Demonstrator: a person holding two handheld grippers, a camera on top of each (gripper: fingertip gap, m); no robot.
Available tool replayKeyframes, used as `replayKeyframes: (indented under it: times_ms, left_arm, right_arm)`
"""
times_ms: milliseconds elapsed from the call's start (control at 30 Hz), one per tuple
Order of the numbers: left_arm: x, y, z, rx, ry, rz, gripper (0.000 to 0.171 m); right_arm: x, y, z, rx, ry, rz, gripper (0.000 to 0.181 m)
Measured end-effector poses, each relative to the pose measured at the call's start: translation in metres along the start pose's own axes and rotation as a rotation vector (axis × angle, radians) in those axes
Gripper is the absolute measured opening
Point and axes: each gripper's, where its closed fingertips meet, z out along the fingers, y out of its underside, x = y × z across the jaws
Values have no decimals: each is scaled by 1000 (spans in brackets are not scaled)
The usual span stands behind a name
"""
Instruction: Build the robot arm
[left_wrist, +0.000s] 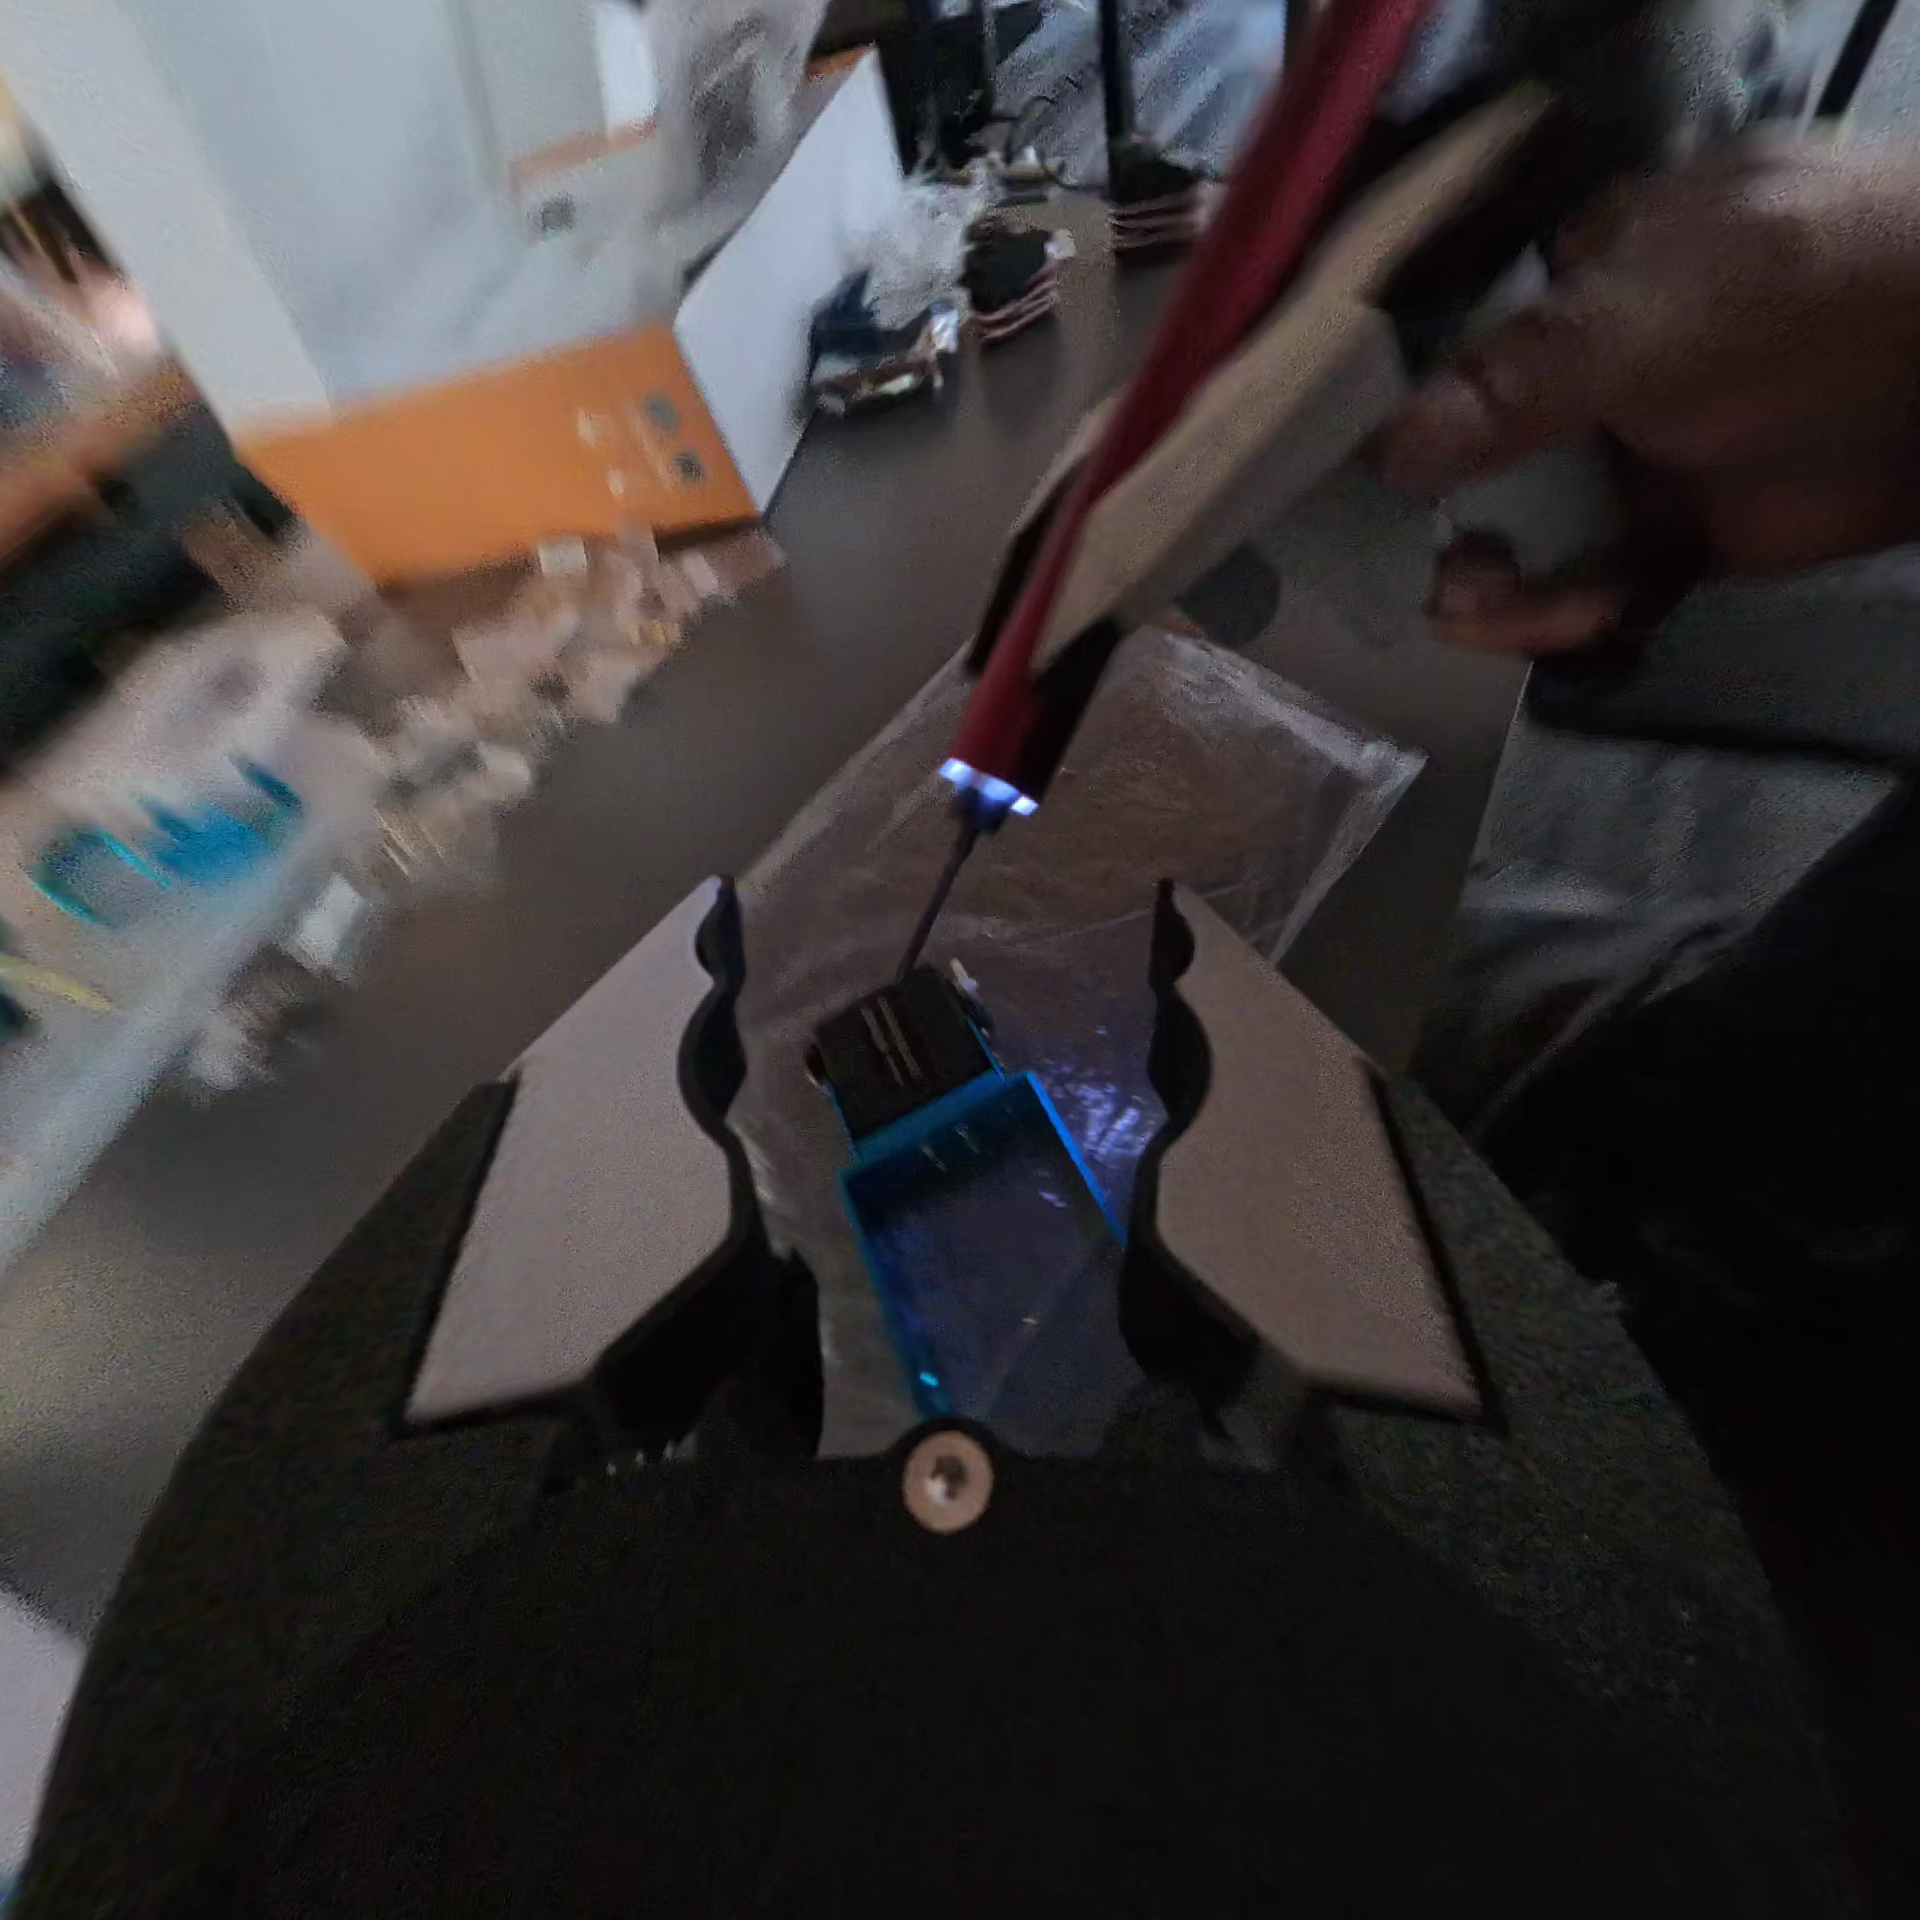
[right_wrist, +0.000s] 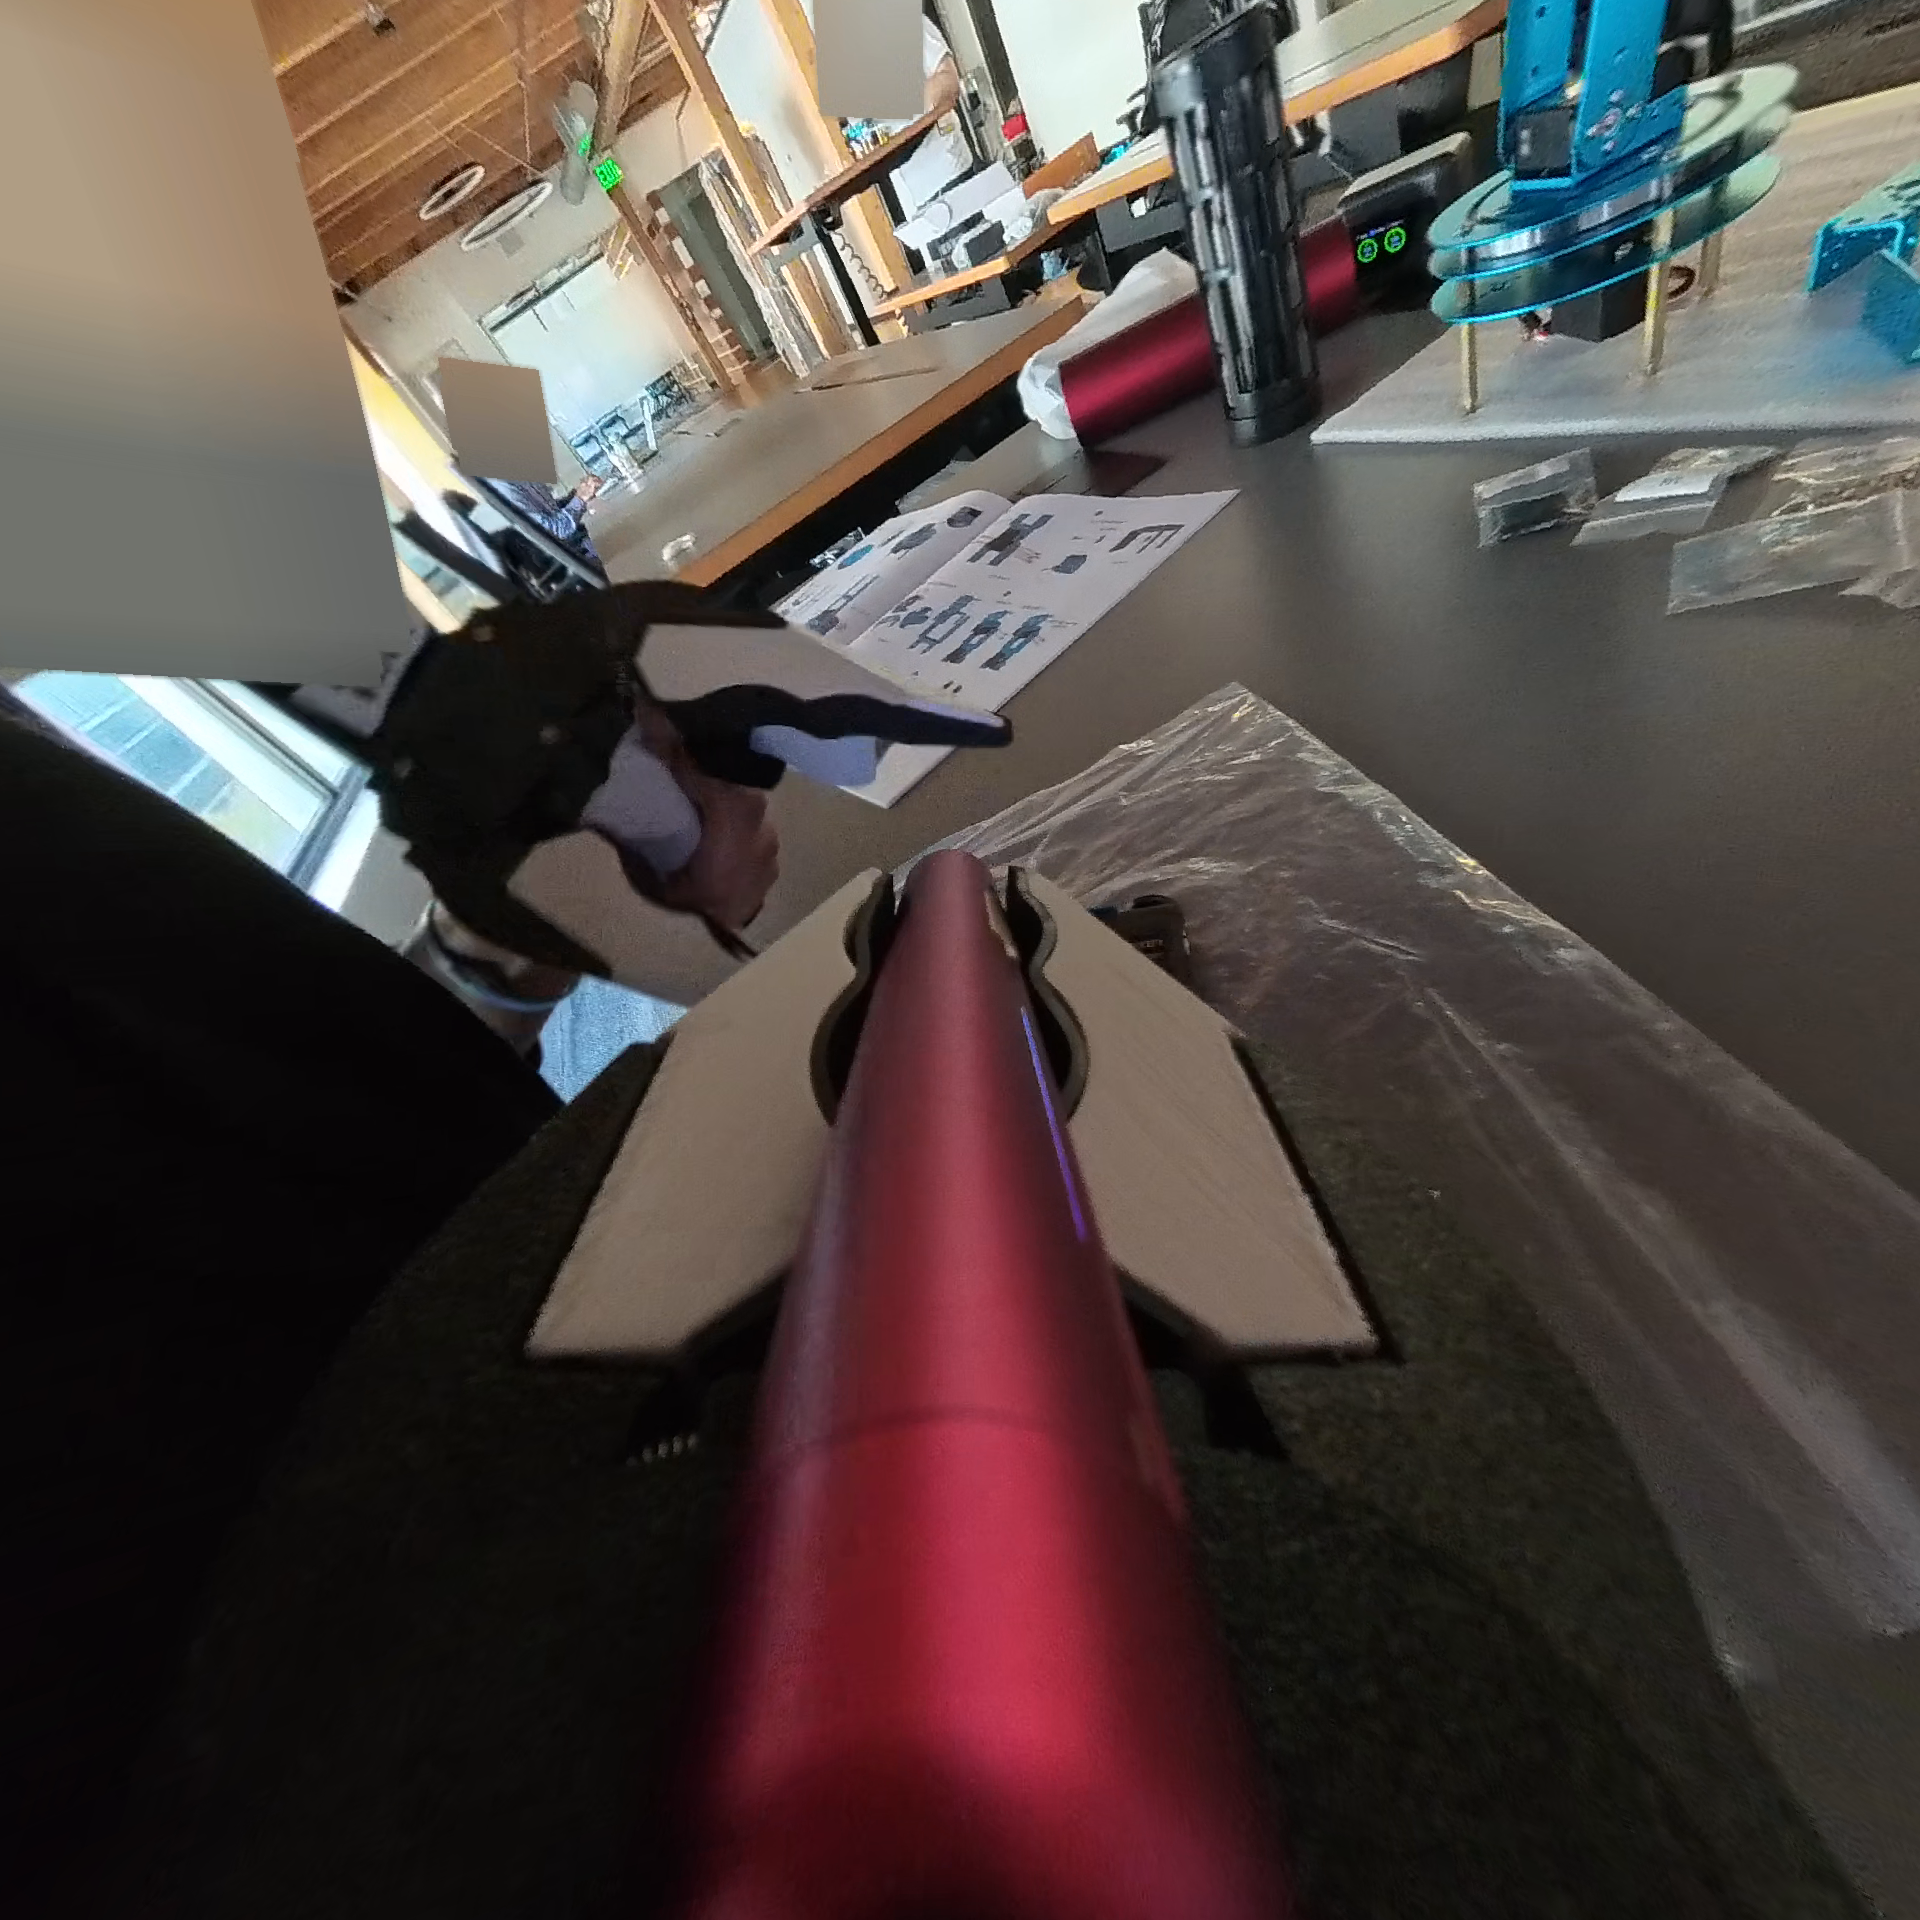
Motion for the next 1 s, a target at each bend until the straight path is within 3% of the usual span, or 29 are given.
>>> replayKeyframes:
  times_ms: [67,133,167,267,400,533,600,767,867,967,1000]
  left_arm:
    - [6,-11,5,17,-82,274,62]
    - [13,-20,10,50,-132,441,28]
    - [12,-24,11,68,-171,495,20]
    - [16,-23,14,50,-163,581,19]
    - [32,-22,10,32,56,518,19]
    - [42,-31,6,38,174,492,19]
    - [41,-36,4,49,152,526,19]
    - [24,-24,15,7,-69,686,20]
    - [15,-12,9,-15,-24,530,31]
    - [-2,21,-5,-136,61,89,71]
    - [-6,31,-9,-158,57,-57,75]
  right_arm:
    - [-7,0,3,4,-5,-25,22]
    - [-14,0,4,12,-9,-46,22]
    - [-16,1,4,11,-3,-59,22]
    - [-17,6,0,-12,37,-172,21]
    - [-27,17,-8,-65,34,-458,22]
    - [-34,13,-17,-34,-5,-499,24]
    - [-36,10,-19,-6,-17,-450,22]
    - [-28,9,-23,33,11,-397,20]
    - [-21,16,-24,3,29,-392,20]
    - [-2,32,-24,-102,139,-413,22]
    - [4,38,-24,-132,175,-413,22]
